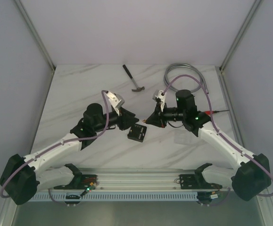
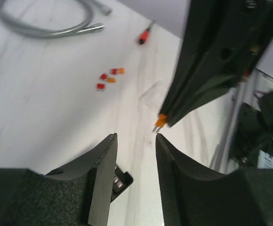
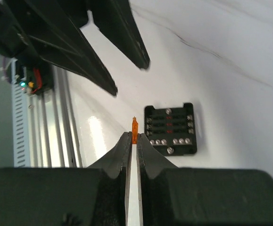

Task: Snap on the fuse box
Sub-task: Install the fuse at the fuse box base.

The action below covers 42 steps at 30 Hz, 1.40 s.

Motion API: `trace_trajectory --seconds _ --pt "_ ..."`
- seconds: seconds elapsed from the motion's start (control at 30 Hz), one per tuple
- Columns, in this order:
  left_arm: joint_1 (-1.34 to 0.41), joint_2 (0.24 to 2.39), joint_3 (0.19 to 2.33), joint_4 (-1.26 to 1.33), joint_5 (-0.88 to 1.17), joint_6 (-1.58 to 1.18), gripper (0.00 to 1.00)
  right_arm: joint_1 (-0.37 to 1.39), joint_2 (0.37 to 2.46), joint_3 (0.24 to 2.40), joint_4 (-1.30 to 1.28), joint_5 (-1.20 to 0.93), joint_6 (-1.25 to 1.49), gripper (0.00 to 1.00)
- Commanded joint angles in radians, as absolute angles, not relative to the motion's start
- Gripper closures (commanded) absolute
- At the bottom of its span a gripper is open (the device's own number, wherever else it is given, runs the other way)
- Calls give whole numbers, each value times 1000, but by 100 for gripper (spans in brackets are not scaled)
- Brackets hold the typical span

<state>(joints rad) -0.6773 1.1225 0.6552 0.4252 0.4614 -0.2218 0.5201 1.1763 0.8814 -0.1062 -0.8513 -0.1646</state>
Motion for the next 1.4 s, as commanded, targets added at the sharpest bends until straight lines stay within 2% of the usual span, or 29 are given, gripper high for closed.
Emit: trace_trajectory --seconds 0.0,0.23,0.4,0.77,1.1,1.37 --pt "-678 1090 633 267 174 -324 51 523 1124 844 -90 -627 -34 100" --pt "-680 1162 657 120 1 -369 48 526 1104 807 -83 -486 53 100" --pt "-681 1308 741 71 -67 -347 54 525 1104 791 -81 -431 72 100" --pt "-703 1548 854 57 -18 -335 57 526 1118 760 -45 -424 80 100" --pt "-708 1617 878 35 -26 -343 68 526 1112 742 -27 -421 82 100" --pt "-713 1640 899 32 -40 -371 73 526 1111 731 -13 -420 95 100"
